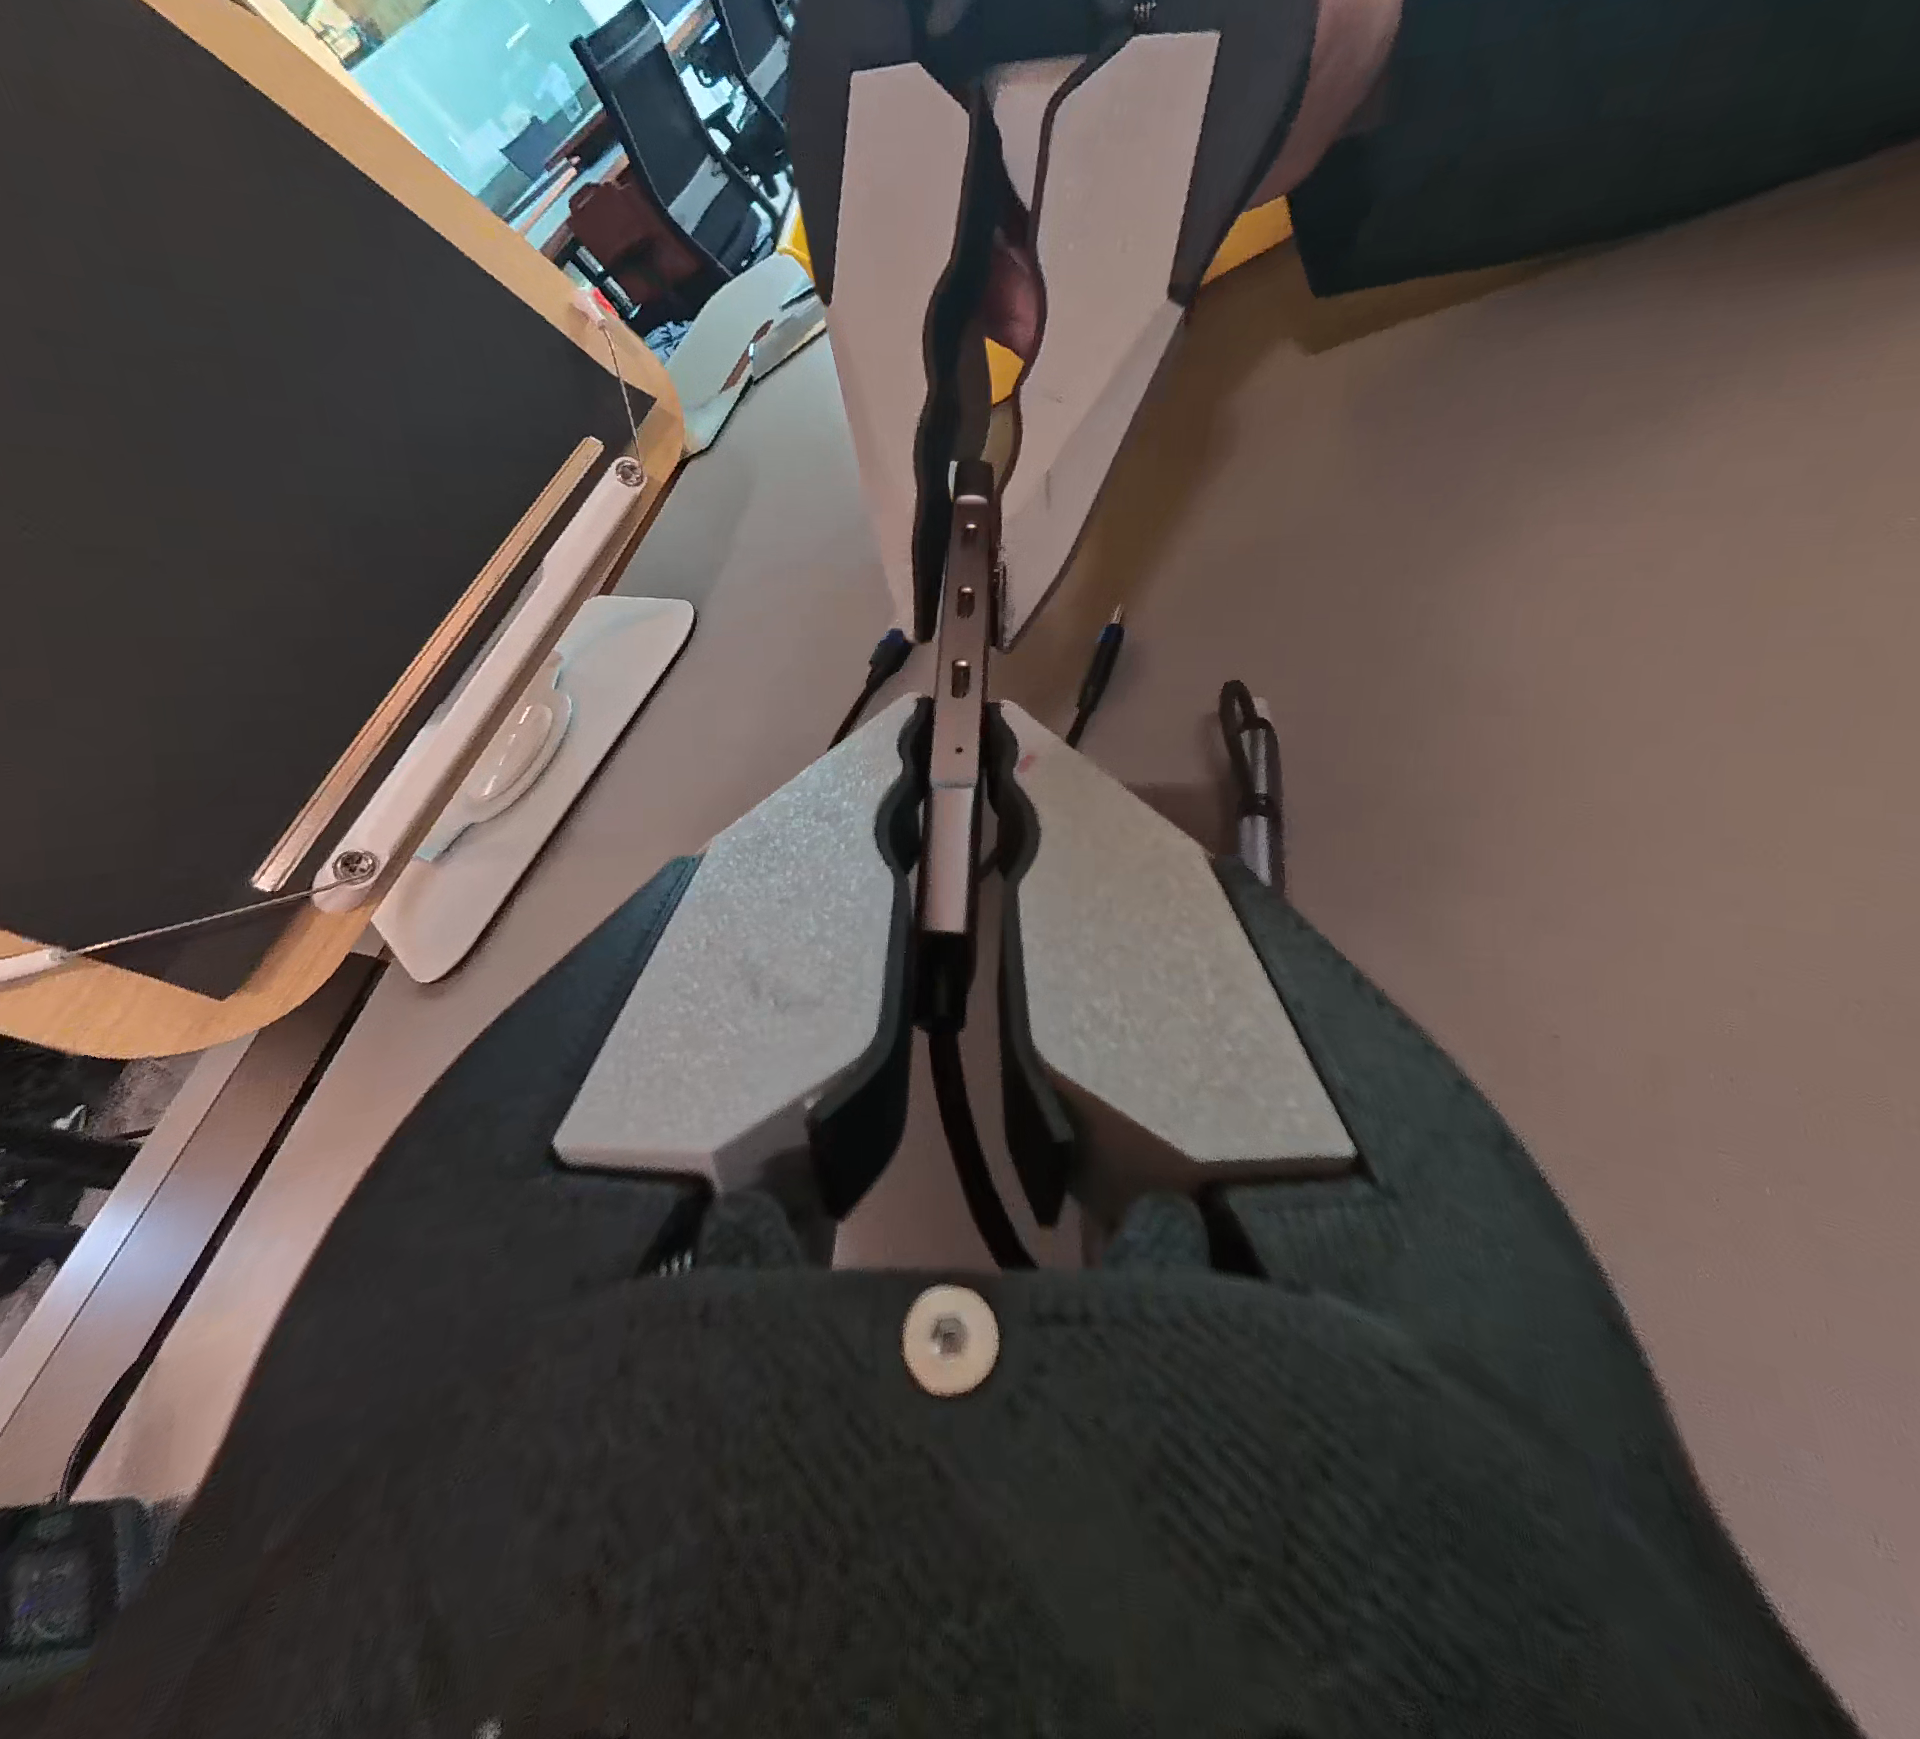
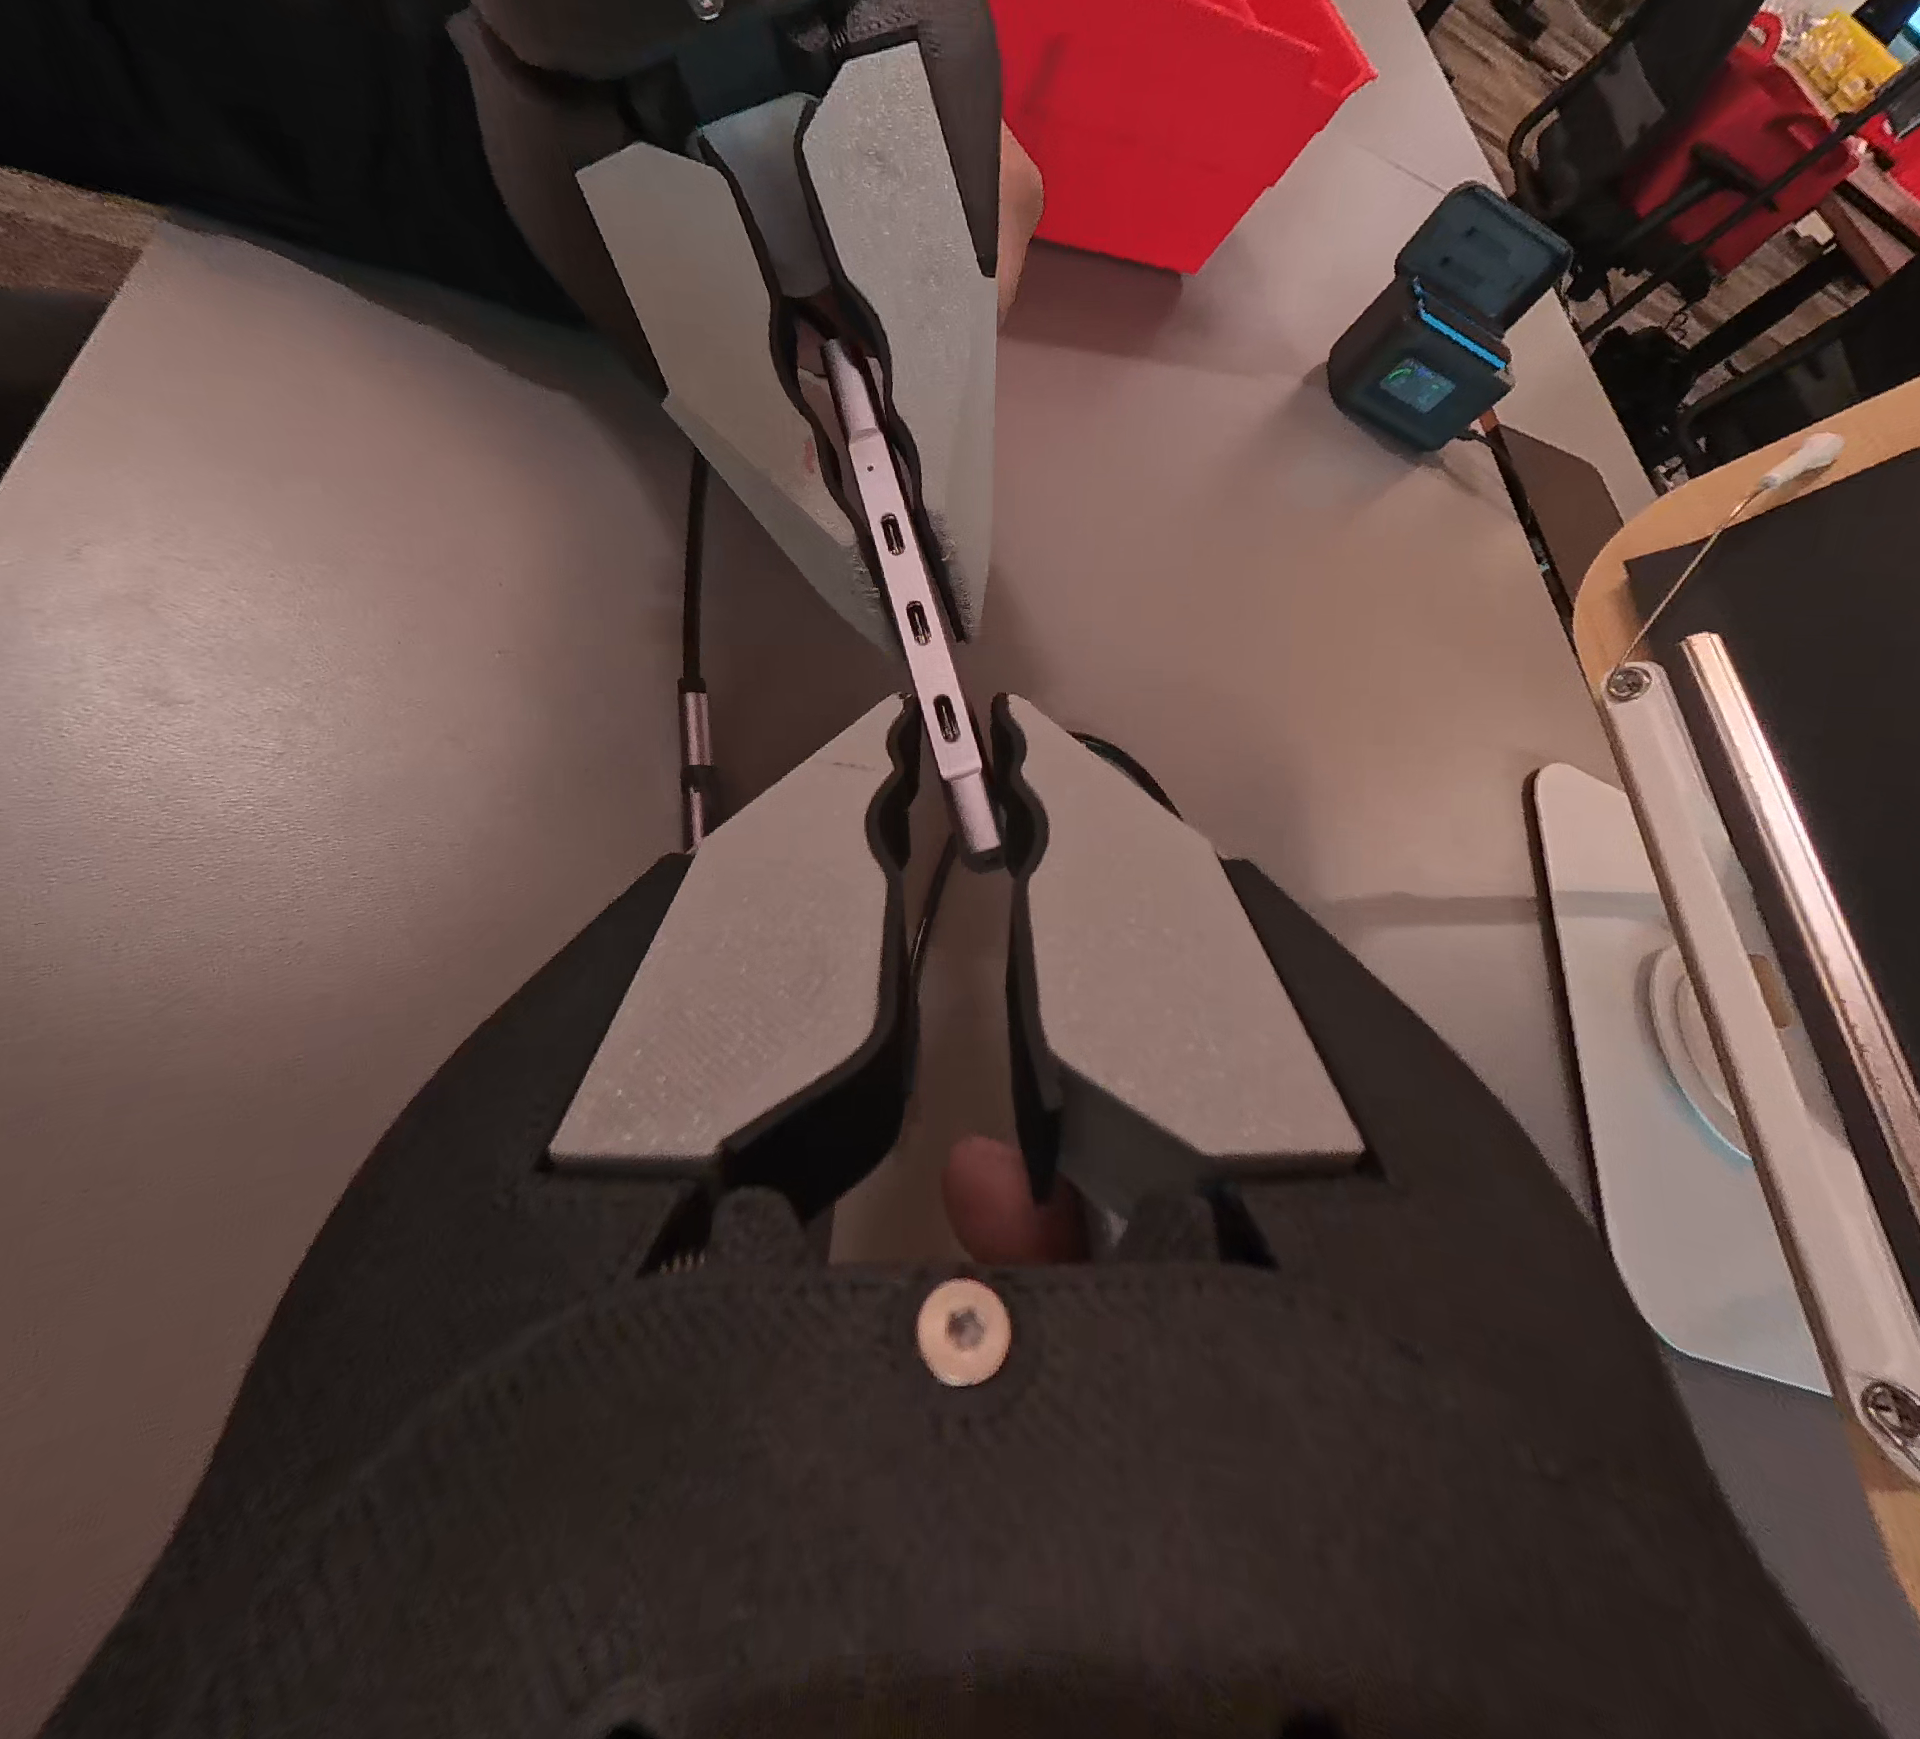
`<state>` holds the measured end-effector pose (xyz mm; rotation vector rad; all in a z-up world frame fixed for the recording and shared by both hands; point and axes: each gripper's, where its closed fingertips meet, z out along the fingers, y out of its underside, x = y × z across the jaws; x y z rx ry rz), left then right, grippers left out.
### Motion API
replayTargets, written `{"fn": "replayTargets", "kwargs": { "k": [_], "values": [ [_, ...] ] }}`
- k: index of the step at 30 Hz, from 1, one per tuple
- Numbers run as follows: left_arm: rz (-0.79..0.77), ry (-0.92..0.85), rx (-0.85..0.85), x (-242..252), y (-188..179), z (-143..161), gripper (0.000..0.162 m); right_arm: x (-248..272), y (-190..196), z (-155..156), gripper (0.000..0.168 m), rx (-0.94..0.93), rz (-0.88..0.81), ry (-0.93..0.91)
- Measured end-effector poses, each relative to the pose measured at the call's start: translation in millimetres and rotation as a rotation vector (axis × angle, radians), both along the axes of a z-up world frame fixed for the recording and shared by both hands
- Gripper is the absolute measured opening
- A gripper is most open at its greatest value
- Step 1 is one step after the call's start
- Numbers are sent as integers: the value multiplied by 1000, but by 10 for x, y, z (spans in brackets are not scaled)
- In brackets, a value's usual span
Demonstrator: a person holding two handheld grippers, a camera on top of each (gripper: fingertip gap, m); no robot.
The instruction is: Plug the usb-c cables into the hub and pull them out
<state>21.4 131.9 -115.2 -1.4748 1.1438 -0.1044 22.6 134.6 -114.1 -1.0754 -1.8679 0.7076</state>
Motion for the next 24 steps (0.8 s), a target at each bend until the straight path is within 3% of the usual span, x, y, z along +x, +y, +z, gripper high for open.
{"fn": "replayTargets", "kwargs": {
  "k": [8, 12, 14, 17, 21, 24],
  "values": [
    [-9, 25, -16, 14, 6, -52, 7, -24, -8, -49, 11, -77, -19, -35],
    [109, 29, -18, -205, 157, -62, 6, 9, 187, 140, 14, -185, -111, 41],
    [194, 25, -15, -349, 256, -58, 7, 47, 348, 160, 29, -242, -187, 51],
    [295, 20, 8, -542, 354, -24, 7, 129, 477, -58, 55, -300, -260, -67],
    [332, -8, 46, -619, 374, 66, 7, 239, 350, -423, 30, -362, -228, -270],
    [385, 49, 111, -683, 405, 90, 6, 308, 321, -677, 31, -339, -243, -404]
  ]
}}
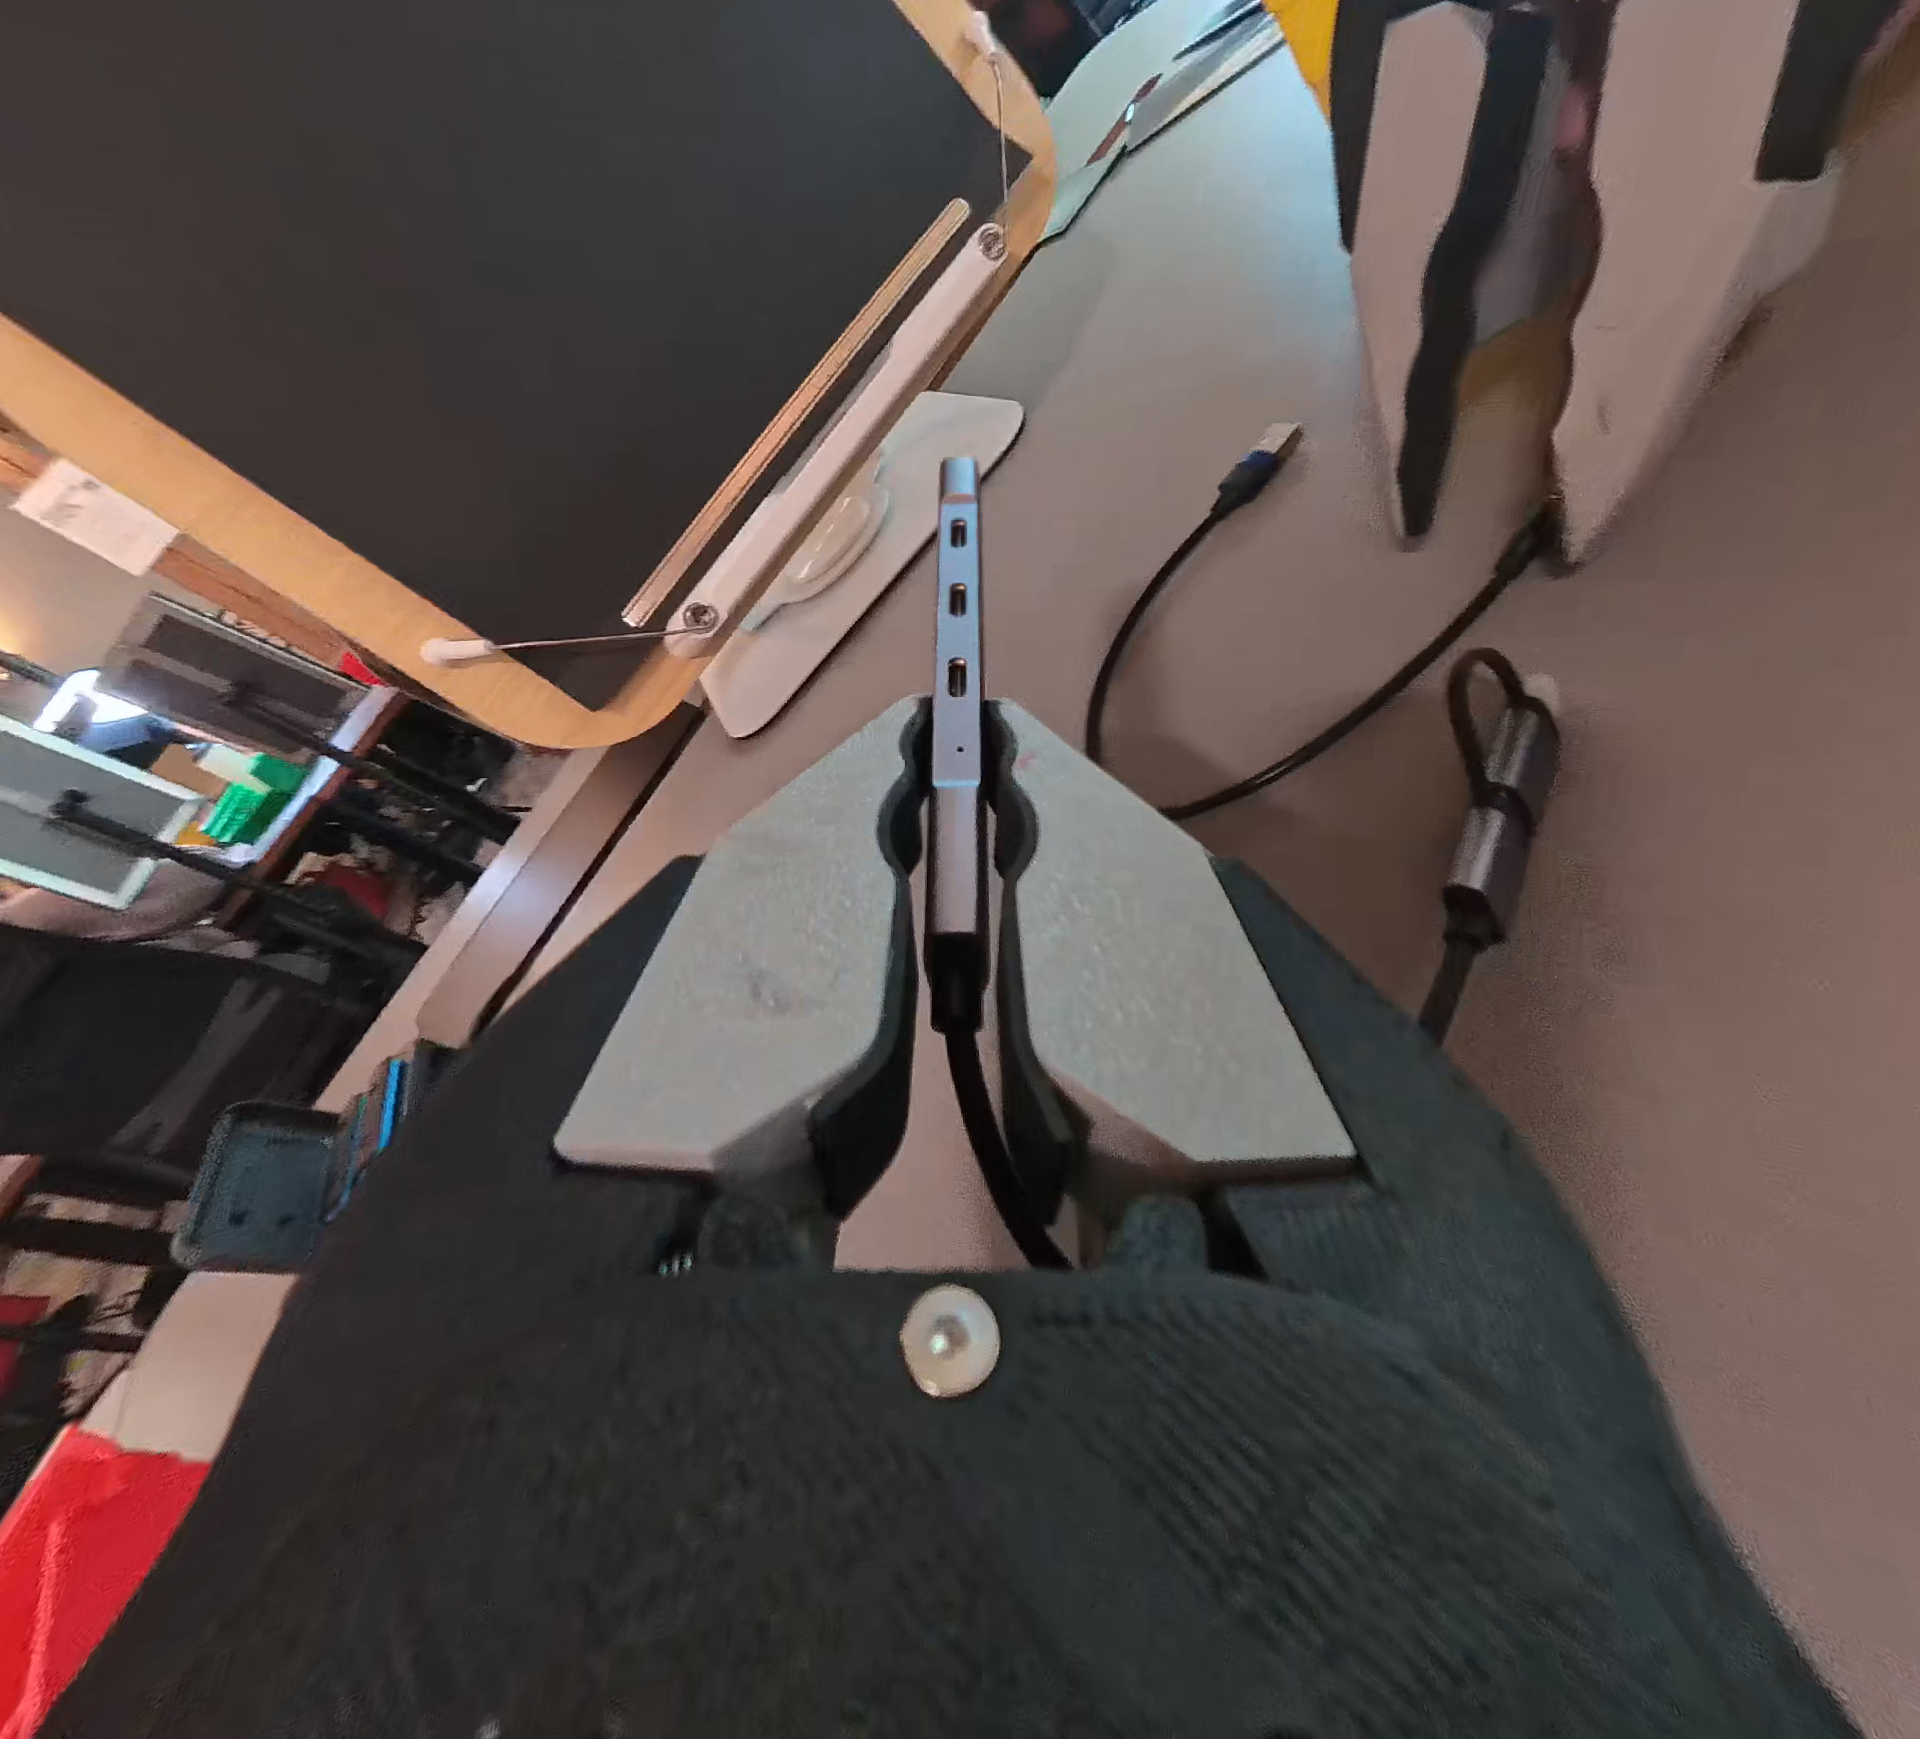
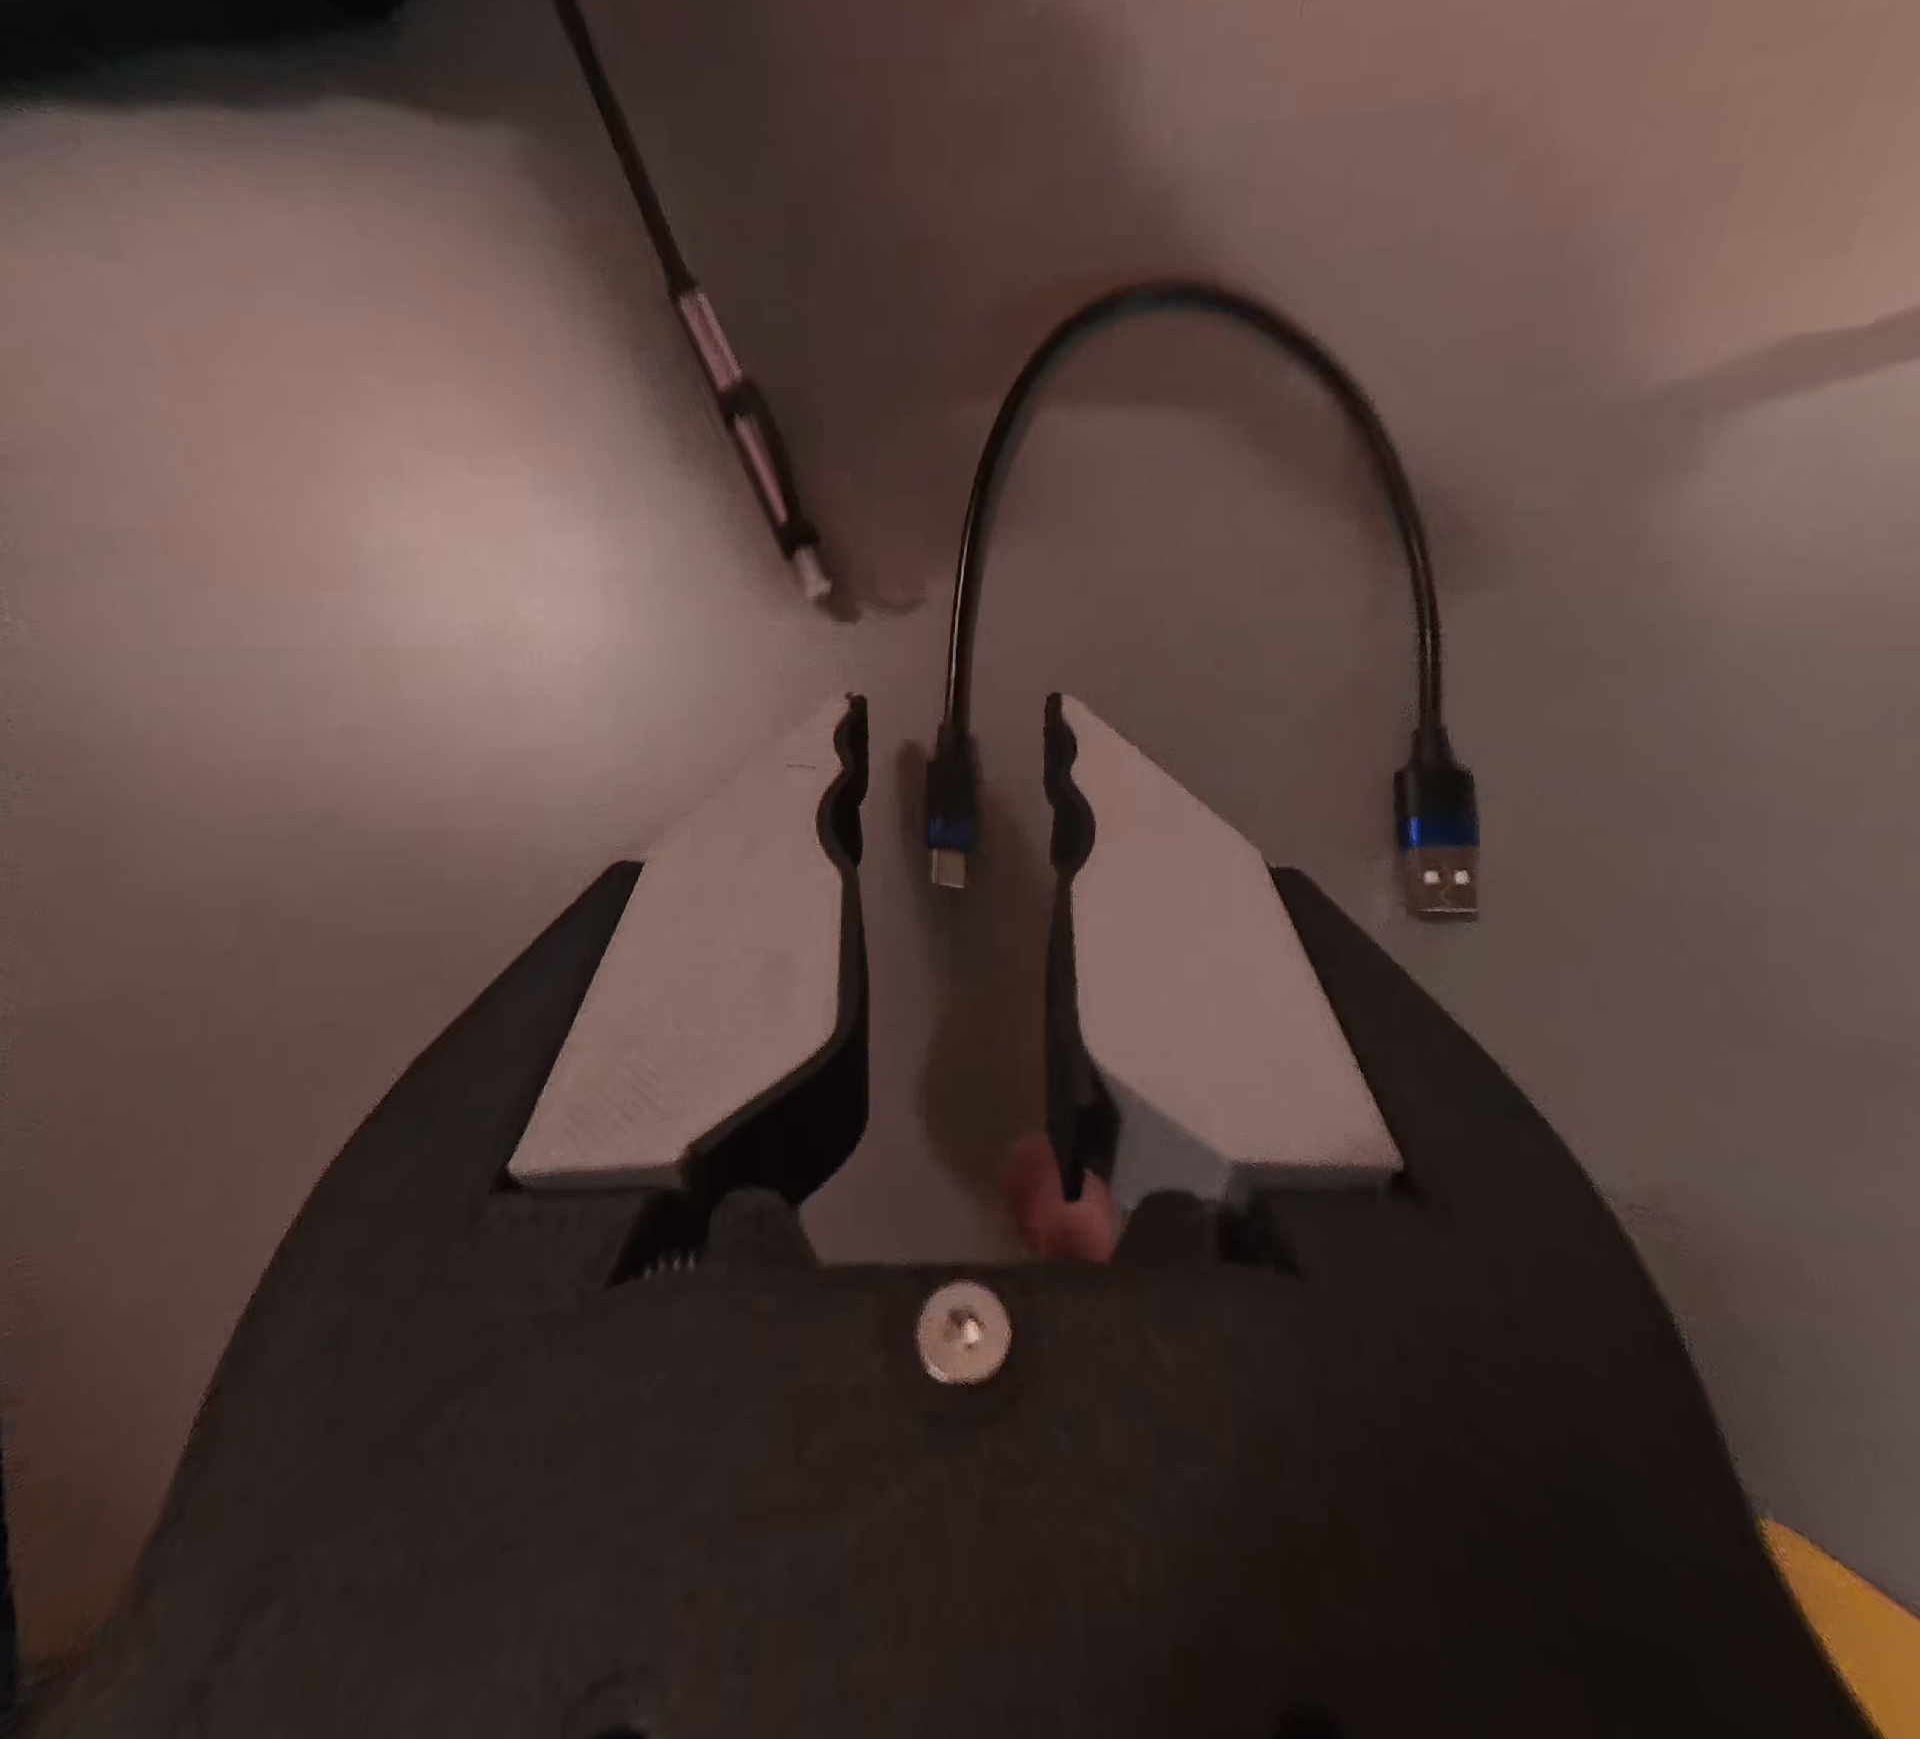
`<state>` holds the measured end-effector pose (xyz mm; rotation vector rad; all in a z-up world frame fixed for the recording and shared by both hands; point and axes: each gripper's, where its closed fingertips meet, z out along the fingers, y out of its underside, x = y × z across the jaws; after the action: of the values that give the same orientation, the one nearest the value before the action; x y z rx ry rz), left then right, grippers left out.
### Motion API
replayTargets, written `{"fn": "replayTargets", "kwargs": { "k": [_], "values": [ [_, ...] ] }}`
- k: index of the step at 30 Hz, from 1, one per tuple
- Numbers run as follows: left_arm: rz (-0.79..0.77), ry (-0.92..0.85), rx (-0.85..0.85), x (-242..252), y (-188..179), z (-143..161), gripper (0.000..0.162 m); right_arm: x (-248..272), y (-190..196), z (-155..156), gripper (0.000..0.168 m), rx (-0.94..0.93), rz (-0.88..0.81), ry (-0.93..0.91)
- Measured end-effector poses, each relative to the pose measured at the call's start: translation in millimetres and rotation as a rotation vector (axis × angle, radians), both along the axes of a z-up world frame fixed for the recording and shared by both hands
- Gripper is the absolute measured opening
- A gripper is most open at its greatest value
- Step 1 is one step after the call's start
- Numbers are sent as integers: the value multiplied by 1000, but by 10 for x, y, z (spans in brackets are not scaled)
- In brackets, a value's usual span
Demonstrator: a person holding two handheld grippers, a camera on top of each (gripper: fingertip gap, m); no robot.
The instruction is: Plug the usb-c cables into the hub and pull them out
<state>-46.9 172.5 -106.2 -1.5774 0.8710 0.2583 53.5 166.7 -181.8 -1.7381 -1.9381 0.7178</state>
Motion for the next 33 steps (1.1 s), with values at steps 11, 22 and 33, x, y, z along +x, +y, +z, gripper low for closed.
{"fn": "replayTargets", "kwargs": {
  "k": [11, 22, 33],
  "values": [
    [98, 47, 196, -137, -1, 286, 7, -71, 35, -76, 2, -80, -70, -16],
    [-4, 84, 107, 66, -13, 87, 7, -290, 136, 1033, 0, -474, -154, 628],
    [-16, 194, -2, 112, 32, -219, 6, -297, 160, 743, 0, -464, -200, 472]
  ]
}}
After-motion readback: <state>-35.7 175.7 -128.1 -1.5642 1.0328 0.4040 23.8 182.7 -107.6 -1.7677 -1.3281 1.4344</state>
